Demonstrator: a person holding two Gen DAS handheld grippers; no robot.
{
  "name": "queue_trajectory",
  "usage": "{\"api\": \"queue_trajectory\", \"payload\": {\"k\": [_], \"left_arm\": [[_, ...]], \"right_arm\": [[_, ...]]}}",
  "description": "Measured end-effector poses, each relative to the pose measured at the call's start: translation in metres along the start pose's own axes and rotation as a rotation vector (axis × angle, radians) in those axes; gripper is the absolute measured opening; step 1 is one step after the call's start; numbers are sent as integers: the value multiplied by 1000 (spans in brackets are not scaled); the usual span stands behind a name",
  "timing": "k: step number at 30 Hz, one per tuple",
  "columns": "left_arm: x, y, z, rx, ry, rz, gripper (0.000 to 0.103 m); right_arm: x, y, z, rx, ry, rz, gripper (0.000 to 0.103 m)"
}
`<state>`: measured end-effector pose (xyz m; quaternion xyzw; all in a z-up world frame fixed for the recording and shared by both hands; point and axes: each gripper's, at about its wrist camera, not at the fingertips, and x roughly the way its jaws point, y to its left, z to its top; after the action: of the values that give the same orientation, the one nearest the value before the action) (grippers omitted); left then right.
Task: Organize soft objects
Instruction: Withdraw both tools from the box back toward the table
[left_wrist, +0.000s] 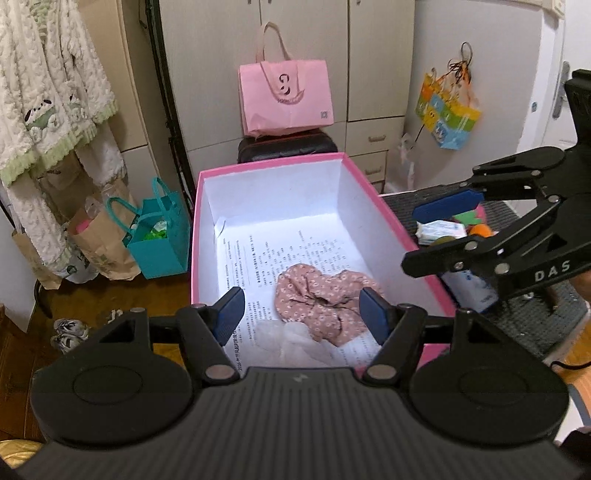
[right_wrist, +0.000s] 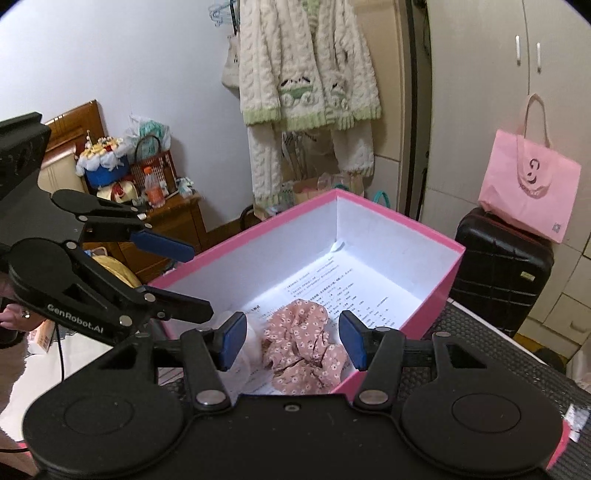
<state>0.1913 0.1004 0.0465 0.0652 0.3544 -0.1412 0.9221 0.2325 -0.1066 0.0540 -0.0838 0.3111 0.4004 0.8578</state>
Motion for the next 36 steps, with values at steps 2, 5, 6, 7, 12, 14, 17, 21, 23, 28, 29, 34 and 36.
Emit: {"api": "queue_trajectory", "payload": {"k": [2, 5, 6, 7, 12, 14, 17, 21, 23, 28, 29, 34, 36], "left_arm": [[-11, -5, 0, 7, -1, -8, 68], [-27, -14, -2, 30, -6, -33, 68], [-32, -18, -2, 36, -8, -40, 68], [-37, -22, -3, 43, -12, -45, 68], [-57, -38, -7, 65, -38, -76, 76], [-62, -43, -9, 73, -44, -88, 77], [-70, -51, -13, 87, -49, -94, 79], [-79, -65, -20, 118, -62, -104, 83], [-81, -73, -23, 133, -67, -118, 84], [-82, -98, -27, 194, -70, -156, 85], [-81, -103, -28, 207, -72, -162, 85], [-76, -124, -32, 248, -68, -215, 85], [-71, -132, -33, 259, -62, -242, 85]], "right_arm": [[-14, 5, 0, -3, -7, -1, 61], [-35, 14, -2, -17, -7, 18, 61], [-43, 18, -2, -23, -11, 21, 61], [-51, 21, -3, -30, -16, 23, 61], [-87, 35, -10, -66, -47, 16, 61], [-99, 40, -14, -81, -63, 6, 61], [-115, 46, -23, -100, -83, -20, 61], [-136, 53, -36, -129, -113, -63, 61], [-144, 56, -44, -142, -137, -89, 61], [-165, 56, -66, -127, -168, -115, 62], [-167, 56, -71, -122, -169, -120, 62], [-176, 52, -93, -94, -152, -166, 62], [-178, 49, -102, -77, -145, -183, 62]]}}
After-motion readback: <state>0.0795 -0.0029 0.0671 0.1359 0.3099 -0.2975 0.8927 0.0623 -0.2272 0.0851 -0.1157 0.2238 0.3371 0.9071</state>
